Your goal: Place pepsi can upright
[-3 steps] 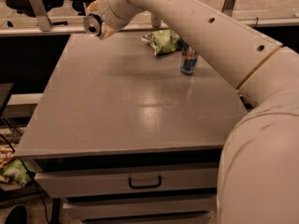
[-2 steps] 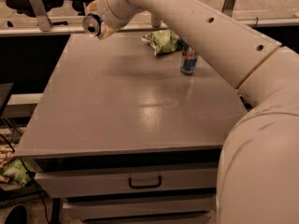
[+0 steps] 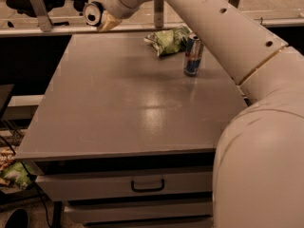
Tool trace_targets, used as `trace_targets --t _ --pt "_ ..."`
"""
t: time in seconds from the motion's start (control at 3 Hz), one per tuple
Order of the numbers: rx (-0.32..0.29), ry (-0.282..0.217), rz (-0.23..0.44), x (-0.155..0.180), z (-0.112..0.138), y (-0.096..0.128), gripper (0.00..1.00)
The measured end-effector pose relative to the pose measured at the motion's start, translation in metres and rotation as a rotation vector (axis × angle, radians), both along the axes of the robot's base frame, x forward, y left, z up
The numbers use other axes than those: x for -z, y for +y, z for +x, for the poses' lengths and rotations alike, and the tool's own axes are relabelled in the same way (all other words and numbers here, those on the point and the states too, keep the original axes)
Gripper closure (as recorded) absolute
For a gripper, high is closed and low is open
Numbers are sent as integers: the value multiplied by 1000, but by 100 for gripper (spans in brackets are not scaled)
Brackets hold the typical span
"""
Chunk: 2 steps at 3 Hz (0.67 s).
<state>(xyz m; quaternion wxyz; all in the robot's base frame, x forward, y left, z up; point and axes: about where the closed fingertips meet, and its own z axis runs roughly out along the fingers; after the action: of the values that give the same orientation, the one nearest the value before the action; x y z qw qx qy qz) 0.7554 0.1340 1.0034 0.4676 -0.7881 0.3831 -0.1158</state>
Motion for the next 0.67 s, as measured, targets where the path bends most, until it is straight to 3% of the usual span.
trace_targets --t 0.67 --pt "-10 201 172 -13 -14 6 100"
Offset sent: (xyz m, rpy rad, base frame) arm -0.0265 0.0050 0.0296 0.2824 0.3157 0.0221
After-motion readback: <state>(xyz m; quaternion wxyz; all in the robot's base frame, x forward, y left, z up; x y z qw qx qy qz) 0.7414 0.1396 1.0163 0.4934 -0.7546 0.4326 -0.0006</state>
